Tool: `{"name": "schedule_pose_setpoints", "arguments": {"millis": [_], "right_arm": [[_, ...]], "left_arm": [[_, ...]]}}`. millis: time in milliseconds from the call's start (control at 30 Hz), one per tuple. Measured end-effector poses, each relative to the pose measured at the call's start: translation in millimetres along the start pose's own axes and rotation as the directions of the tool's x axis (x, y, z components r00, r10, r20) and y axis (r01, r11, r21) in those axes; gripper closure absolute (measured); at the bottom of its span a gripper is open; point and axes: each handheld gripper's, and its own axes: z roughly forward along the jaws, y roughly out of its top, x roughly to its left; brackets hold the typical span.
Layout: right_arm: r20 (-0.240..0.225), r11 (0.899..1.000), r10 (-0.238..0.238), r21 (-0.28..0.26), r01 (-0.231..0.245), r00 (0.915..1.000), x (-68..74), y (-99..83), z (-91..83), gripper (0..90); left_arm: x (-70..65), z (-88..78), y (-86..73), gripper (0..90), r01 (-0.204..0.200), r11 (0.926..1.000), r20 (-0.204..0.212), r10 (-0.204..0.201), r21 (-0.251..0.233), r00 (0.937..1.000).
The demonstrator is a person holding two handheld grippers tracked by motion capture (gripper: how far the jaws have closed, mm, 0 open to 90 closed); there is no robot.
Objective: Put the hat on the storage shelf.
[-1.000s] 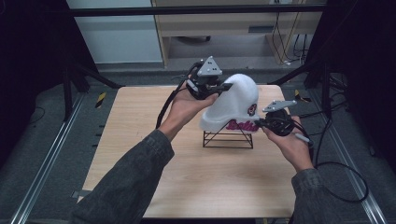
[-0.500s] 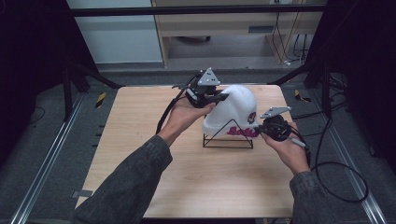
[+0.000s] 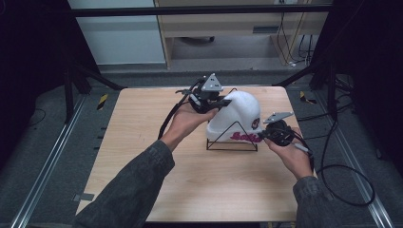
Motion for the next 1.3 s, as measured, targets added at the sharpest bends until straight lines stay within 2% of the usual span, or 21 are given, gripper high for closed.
{"name": "schedule_pose_setpoints", "arguments": {"millis": [333, 700, 833, 933, 1100, 1300], "right_arm": [[0.008, 1.0, 0.001, 0.011, -0.001, 1.0, 1.0, 1.0, 3.9, 84.3], [0.007, 0.999, 0.002, 0.034, -0.002, 1.0, 2.8, -2.0, 9.6, 82.1], [0.012, 0.999, 0.002, 0.035, -0.003, 0.9999, 3.2, -3.2, 9.7, 79.2], [0.018, 0.999, 0.021, 0.027, -0.021, 0.9996, 2.6, -7.2, 7.9, 76.4], [0.026, 0.999, 0.041, 0.01, -0.041, 0.9988, 0.7, -12.0, 3.0, 73.0], [0.03, 0.998, 0.057, -0.006, -0.056, 0.9979, -0.1, -13.5, -2.3, 71.0]], "left_arm": [[3.1, 0.3, -9.6, 82.7, 0.024, 0.9997, -0.001, -0.024, 0.0, 0.9997], [1.2, 2.5, -19.8, 82.7, 0.024, 0.9995, 0.007, -0.024, 0.019, 0.9997], [0.0, 4.3, -22.5, 82.1, 0.021, 0.9993, 0.015, -0.021, 0.032, 0.9997], [-1.2, 6.0, -24.1, 81.8, 0.023, 0.9991, 0.018, -0.024, 0.035, 0.9995], [-4.2, 10.9, -26.1, 78.2, 0.017, 0.9984, 0.021, -0.018, 0.055, 0.9996], [-6.7, 7.0, -25.0, 70.5, 0.017, 0.9992, 0.003, -0.018, 0.036, 0.9998]]}}
